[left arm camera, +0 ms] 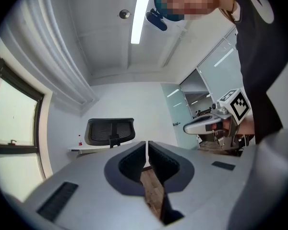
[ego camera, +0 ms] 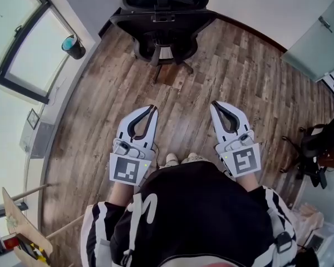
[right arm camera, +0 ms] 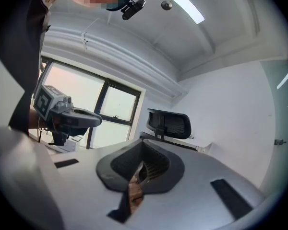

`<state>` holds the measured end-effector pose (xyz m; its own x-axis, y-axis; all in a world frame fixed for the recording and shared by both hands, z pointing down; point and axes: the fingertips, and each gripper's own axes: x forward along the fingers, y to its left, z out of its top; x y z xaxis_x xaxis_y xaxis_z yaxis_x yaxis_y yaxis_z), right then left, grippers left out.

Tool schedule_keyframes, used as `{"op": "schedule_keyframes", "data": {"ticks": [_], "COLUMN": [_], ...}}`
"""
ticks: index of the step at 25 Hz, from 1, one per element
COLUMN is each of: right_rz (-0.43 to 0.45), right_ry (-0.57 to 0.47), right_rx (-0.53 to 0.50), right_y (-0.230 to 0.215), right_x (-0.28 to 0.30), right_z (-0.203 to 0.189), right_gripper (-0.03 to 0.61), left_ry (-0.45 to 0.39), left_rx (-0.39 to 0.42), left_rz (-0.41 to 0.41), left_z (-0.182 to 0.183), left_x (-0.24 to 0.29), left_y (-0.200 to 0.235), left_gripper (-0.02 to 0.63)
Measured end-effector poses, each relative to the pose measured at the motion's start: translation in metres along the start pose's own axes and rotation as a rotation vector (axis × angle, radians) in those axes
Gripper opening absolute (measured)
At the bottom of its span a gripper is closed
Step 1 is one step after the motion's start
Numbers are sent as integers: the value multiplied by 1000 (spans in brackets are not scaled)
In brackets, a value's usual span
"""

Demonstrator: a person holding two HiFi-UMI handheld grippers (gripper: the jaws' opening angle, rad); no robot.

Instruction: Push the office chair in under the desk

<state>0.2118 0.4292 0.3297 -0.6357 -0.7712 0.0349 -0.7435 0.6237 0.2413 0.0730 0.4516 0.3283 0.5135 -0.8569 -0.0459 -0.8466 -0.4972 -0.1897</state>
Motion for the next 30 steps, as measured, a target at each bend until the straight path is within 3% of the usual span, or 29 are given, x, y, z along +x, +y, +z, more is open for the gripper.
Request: {"op": "schedule_keyframes", "data": {"ticks": [16,30], "right_rz": [-70,-80], "right_ry": [-4,-12], "right_rx": [15,24], "right_y": [4,-20], "right_x": [3,42], "right_z": [0,-1], "right_gripper": [9,9], "left_ry": [-11,0], "left_rx": [-60,-38], "left_rz": [-16,5], "left_z": [-10,-15], "left_x": [-8,21], "left_y": [15,52], "left_gripper": [23,22]}}
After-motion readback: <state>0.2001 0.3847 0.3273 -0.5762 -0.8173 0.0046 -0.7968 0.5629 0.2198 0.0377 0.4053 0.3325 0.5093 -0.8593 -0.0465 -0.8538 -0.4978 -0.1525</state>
